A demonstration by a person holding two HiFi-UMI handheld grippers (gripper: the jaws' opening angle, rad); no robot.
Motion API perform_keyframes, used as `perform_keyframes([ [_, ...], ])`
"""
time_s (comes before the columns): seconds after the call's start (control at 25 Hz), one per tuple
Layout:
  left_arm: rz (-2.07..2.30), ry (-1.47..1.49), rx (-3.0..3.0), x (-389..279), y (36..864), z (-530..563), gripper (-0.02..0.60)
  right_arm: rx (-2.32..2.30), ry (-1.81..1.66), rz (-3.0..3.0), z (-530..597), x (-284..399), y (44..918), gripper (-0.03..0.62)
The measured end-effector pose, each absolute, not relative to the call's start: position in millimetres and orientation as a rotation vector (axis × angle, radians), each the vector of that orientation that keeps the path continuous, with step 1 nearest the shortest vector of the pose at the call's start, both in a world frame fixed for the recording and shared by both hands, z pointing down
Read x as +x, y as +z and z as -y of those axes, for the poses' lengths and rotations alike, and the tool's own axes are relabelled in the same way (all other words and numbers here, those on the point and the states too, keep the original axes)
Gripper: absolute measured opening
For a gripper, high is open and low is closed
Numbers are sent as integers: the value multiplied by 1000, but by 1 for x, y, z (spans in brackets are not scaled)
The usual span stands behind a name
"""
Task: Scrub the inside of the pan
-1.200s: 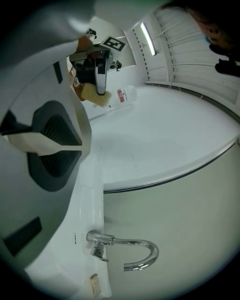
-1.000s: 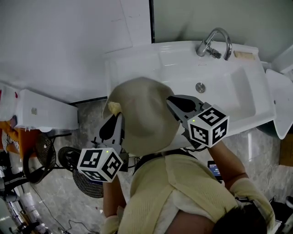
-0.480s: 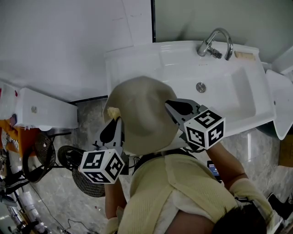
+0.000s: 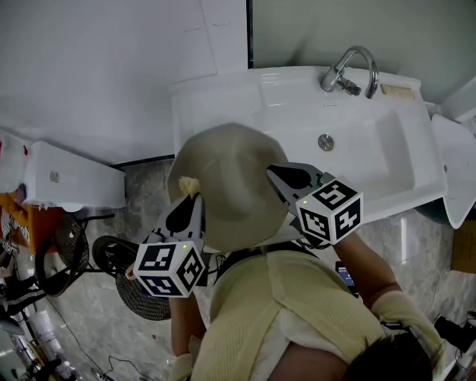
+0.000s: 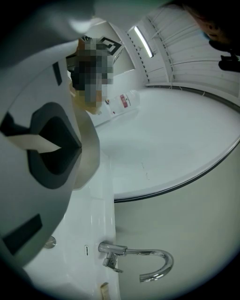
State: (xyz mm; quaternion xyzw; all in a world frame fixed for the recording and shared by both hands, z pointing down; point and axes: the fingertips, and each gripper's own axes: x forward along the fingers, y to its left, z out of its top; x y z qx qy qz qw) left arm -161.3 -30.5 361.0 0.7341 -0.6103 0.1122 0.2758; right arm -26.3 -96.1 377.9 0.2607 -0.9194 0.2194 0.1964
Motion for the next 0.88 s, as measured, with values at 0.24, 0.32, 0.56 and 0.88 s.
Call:
perform_keyframes([
  [0.24, 1615, 320, 1989, -158, 362, 31, 81, 721, 622, 2576, 95, -28, 378, 28],
  [0.32, 1608, 332, 2004, -157, 360, 32, 81, 718, 623, 2580, 95, -30, 377, 28],
  [0.56, 1588, 356, 2040, -151, 357, 36, 81, 702, 619, 2586, 96, -33, 376, 28],
  [0.88, 1580, 362, 2066, -150, 354, 38, 81, 694, 617, 2583, 96, -36, 378, 28],
])
